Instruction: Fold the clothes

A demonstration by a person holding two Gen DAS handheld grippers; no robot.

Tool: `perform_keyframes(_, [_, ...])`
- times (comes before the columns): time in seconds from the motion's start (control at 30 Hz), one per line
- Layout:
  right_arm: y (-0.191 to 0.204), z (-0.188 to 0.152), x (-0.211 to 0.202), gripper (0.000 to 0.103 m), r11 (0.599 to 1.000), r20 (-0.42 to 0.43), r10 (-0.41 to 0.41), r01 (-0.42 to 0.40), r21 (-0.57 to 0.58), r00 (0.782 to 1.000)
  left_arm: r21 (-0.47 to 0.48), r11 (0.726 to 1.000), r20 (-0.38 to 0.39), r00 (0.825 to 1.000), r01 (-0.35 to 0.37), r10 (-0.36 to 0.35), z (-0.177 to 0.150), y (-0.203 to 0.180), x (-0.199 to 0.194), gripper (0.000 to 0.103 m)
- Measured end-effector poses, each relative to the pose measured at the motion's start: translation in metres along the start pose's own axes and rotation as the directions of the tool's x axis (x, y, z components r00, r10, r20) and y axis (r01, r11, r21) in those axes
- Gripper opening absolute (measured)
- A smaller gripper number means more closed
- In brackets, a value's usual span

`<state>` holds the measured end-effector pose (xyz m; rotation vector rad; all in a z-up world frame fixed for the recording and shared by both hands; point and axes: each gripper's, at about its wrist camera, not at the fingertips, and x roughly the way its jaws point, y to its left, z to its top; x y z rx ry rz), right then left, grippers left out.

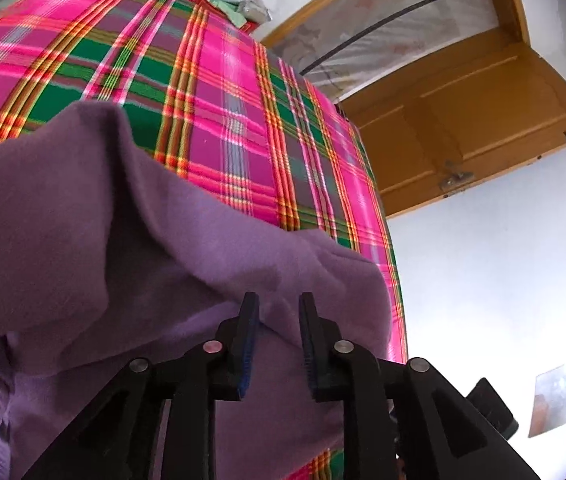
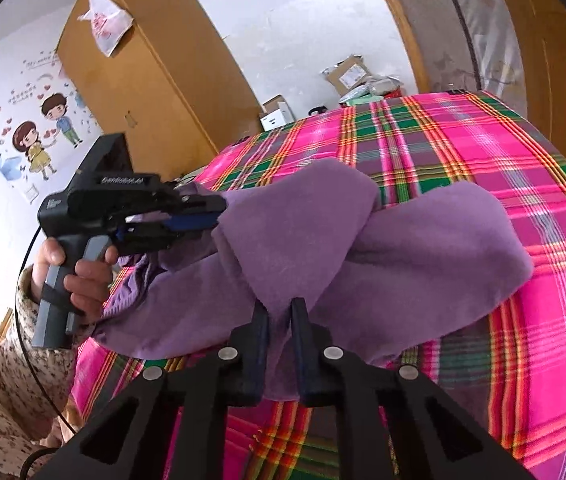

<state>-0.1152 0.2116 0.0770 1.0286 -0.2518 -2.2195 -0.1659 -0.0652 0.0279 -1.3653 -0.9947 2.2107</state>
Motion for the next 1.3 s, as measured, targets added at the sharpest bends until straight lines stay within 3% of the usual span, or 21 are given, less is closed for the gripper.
perform_keyframes(0.37, [-0.007,0.000,-0.001,0.012,0.999,0.006,-0.032,0.032,0.035,0.999,-0.085,0.995,-0.064,0.997,0.043,-0.049,0.000,0.002,0.028,0.025])
perform_keyframes(0.47, [-0.007,-0.001,-0.001,0.012,0.999,0.007,-0.038,0.038,0.036,0.999,-0.108,0.993,-0.081,0.995,0.054,-0.063,0.000,0.003,0.036,0.036])
perform_keyframes(0.63, [-0.010,-0.003,-0.001,0.012,0.998,0.010,-0.039,0.039,0.047,0.999,-0.158,0.984,-0.109,0.989,0.077,-0.095,-0.007,0.004,0.035,0.038])
perform_keyframes(0.7, [-0.013,-0.002,0.000,0.012,0.998,0.011,-0.041,0.040,0.055,0.999,-0.141,0.987,-0.115,0.988,0.083,-0.099,-0.010,0.001,0.034,0.049])
perform_keyframes(0.83, [-0.015,-0.005,0.000,0.012,0.997,0.010,-0.040,0.039,0.061,0.999,-0.207,0.973,-0.108,0.987,0.098,-0.122,-0.012,0.004,0.038,0.049])
perform_keyframes(1.03, [-0.015,-0.007,-0.001,0.012,0.997,0.009,-0.048,0.047,0.060,0.999,-0.220,0.971,-0.120,0.986,0.091,-0.120,-0.014,-0.004,0.049,0.049])
perform_keyframes(1.13, [-0.012,-0.007,-0.002,0.012,0.998,0.007,-0.047,0.046,0.049,0.999,-0.238,0.965,-0.101,0.985,0.113,-0.140,-0.015,-0.006,0.049,0.047])
perform_keyframes(1.2, [-0.009,-0.007,-0.003,0.012,0.998,0.011,-0.047,0.047,0.037,0.999,-0.241,0.963,-0.082,0.987,0.118,-0.141,-0.014,-0.007,0.046,0.027])
perform_keyframes(1.3, [-0.007,-0.006,-0.006,0.012,0.998,0.021,-0.051,0.051,0.025,0.998,-0.226,0.966,-0.052,0.989,0.126,-0.141,-0.012,-0.011,0.041,0.007])
